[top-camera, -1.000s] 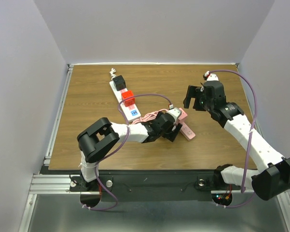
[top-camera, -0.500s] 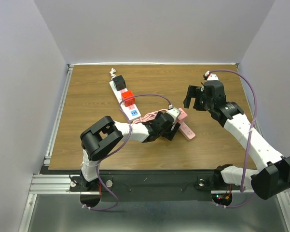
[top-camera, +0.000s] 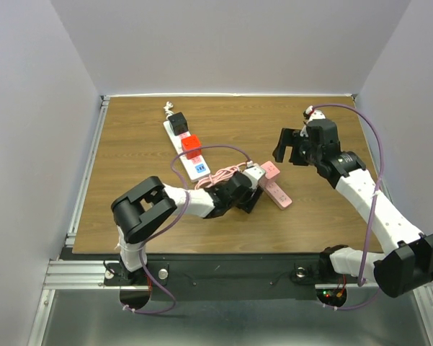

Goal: Insert the plug

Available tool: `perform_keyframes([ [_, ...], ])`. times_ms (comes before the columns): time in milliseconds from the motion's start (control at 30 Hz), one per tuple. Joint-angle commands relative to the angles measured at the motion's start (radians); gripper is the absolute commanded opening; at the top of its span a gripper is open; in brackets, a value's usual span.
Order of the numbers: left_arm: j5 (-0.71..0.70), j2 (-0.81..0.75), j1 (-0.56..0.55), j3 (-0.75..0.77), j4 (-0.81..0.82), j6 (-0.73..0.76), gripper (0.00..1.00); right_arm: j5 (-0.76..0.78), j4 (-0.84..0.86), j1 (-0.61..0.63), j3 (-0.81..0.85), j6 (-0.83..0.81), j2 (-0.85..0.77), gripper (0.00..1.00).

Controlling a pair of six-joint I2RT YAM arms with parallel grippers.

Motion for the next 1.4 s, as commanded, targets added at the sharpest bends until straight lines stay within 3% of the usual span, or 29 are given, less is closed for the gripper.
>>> perform_keyframes([
  [0, 0.066, -0.175, -0.001, -0.102, 0.062, 0.015, 0.0, -0.155, 0.0, -0.018, -0.001, -0.046, 0.008, 1.0],
  [333, 0.132, -0.482, -0.008, -0.239, 0.085, -0.03, 0.0, -0.636, -0.002, -0.023, 0.005, -0.034, 0.063, 0.98],
  [633, 0.075, -0.547, -0.028, -0.213, 0.085, -0.011, 0.0, -0.914, -0.002, -0.02, 0.004, -0.015, 0.105, 0.95],
  [1133, 0.035, -0.555, -0.073, -0.174, 0.089, -0.005, 0.0, -0.977, 0.0, -0.009, -0.068, -0.052, 0.181, 0.94],
  [1367, 0.023, -0.542, -0.08, -0.173, 0.089, -0.017, 0.0, -1.019, 0.001, 0.01, -0.07, -0.049, 0.215, 0.82],
])
